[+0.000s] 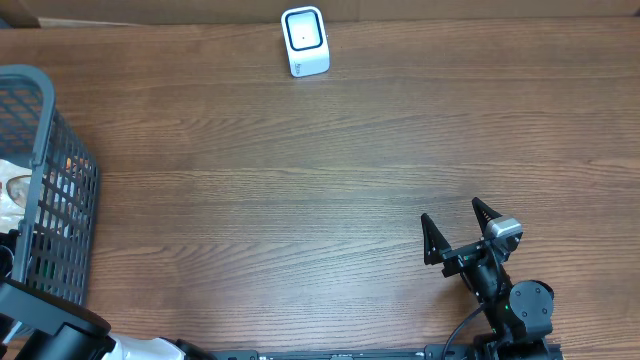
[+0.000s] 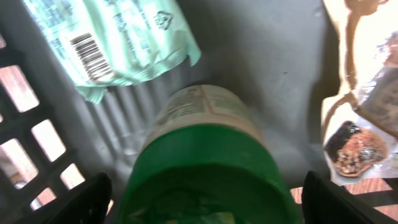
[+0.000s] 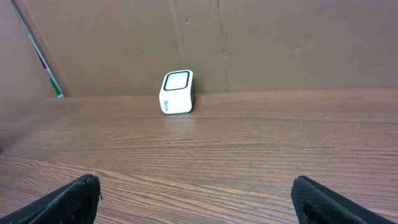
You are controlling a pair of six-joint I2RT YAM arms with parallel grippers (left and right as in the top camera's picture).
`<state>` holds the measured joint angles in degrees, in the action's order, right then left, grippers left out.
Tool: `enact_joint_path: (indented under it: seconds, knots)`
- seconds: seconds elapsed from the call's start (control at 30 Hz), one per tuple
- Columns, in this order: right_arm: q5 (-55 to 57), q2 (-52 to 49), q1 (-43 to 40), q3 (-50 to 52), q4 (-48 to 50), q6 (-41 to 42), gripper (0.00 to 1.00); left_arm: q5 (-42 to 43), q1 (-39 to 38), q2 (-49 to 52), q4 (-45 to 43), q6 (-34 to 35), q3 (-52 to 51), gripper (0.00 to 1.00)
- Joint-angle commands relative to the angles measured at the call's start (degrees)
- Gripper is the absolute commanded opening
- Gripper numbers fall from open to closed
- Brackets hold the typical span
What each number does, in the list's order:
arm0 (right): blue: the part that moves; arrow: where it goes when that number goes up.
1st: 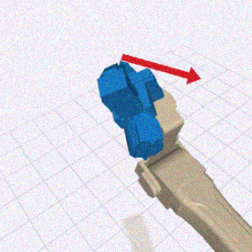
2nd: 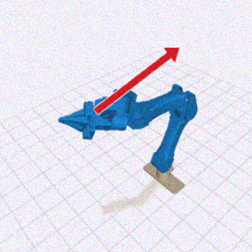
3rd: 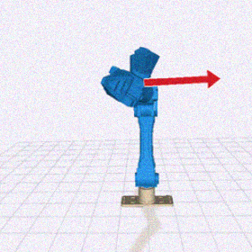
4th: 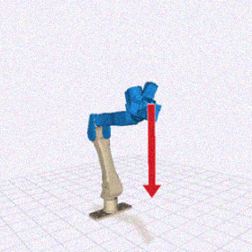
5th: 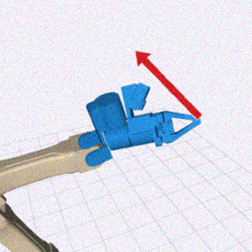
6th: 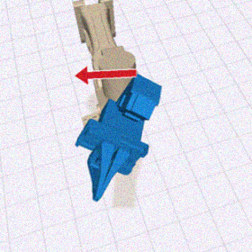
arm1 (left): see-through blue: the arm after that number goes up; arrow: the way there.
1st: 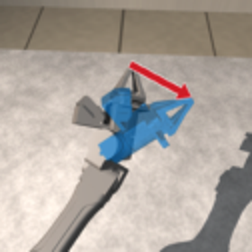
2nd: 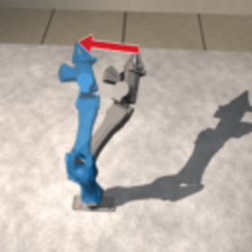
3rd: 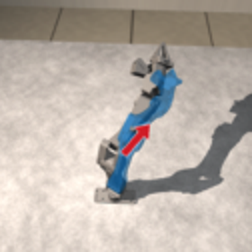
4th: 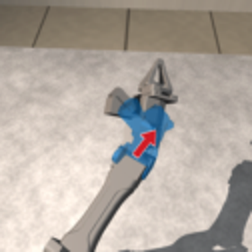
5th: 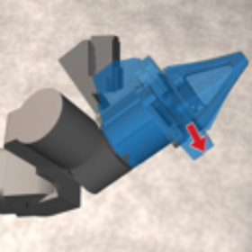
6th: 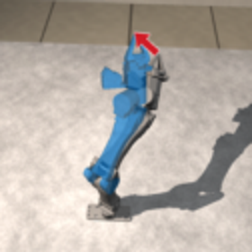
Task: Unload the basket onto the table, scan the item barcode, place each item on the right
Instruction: 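Grasp the green-lidded jar in the basket with the left gripper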
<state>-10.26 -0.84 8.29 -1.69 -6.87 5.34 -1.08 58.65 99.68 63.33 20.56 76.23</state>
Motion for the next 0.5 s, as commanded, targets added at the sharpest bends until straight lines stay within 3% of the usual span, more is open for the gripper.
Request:
enact_joint_path:
  seconds: [0.0,0.13,0.3,0.47]
  knots:
    - [-0.1,0.7,0.0,-0.1,0.3,-0.2,1.00,2.2,0.2,0.4,-0.4,-2.2,-0.6,0.80]
    - [-0.1,0.7,0.0,-0.1,0.3,-0.2,1.00,2.1,0.2,0.4,-1.3,-2.2,-1.9,0.71]
    - [-0.1,0.7,0.0,-0.1,0.3,-0.2,1.00,2.1,0.2,0.4,-1.8,-2.2,-2.2,0.41]
    - [-0.1,0.7,0.0,-0.1,0.3,-0.2,1.00,2.1,0.2,0.4,-1.8,-2.2,-2.2,0.25]
